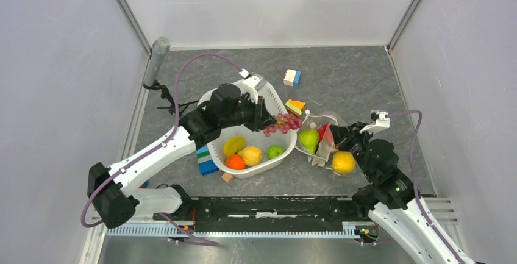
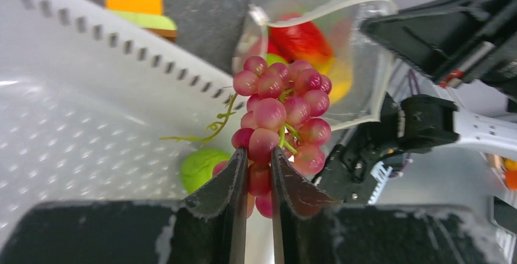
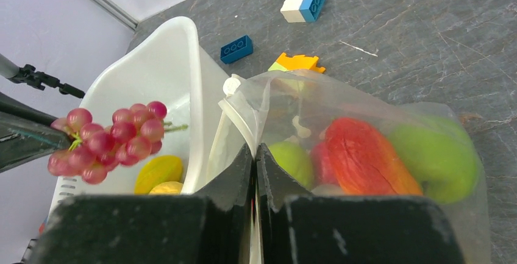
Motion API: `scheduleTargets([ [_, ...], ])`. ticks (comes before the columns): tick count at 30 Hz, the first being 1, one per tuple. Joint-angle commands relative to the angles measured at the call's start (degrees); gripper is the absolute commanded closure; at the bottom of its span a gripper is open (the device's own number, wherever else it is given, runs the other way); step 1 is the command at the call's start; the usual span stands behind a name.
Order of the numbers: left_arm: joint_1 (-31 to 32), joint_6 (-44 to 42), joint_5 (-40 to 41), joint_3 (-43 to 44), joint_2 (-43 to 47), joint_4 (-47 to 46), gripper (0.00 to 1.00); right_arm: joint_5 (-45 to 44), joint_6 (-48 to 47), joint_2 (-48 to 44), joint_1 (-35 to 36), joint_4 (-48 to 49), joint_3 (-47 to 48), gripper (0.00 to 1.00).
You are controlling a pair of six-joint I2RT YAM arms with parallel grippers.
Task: Place the food in the zip-top bag and seal the zipper
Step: Place the fake fruit in the zipper food storage bag.
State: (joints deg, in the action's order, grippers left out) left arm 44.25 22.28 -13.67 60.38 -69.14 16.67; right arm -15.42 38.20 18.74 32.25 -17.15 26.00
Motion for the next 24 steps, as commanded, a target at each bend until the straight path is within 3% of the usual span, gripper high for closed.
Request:
scheduleTargets([
  [1, 4.0, 3.9, -1.4, 4.4, -2.3, -7.4, 0.90, 1.1, 0.6, 0.3, 0.0, 3.1, 1.4, 0.91],
  [14, 9.3, 9.5, 4.4, 9.2, -14.6, -10.6, 0.90, 5.9, 0.3, 0.1, 0.0, 6.3, 1.7, 0.91],
  [24, 12.4, 13.7, 5.1, 20.0, -26.0, -13.7, 0.92, 11.5, 0.5, 0.1, 0.0, 9.9, 2.0, 0.91],
])
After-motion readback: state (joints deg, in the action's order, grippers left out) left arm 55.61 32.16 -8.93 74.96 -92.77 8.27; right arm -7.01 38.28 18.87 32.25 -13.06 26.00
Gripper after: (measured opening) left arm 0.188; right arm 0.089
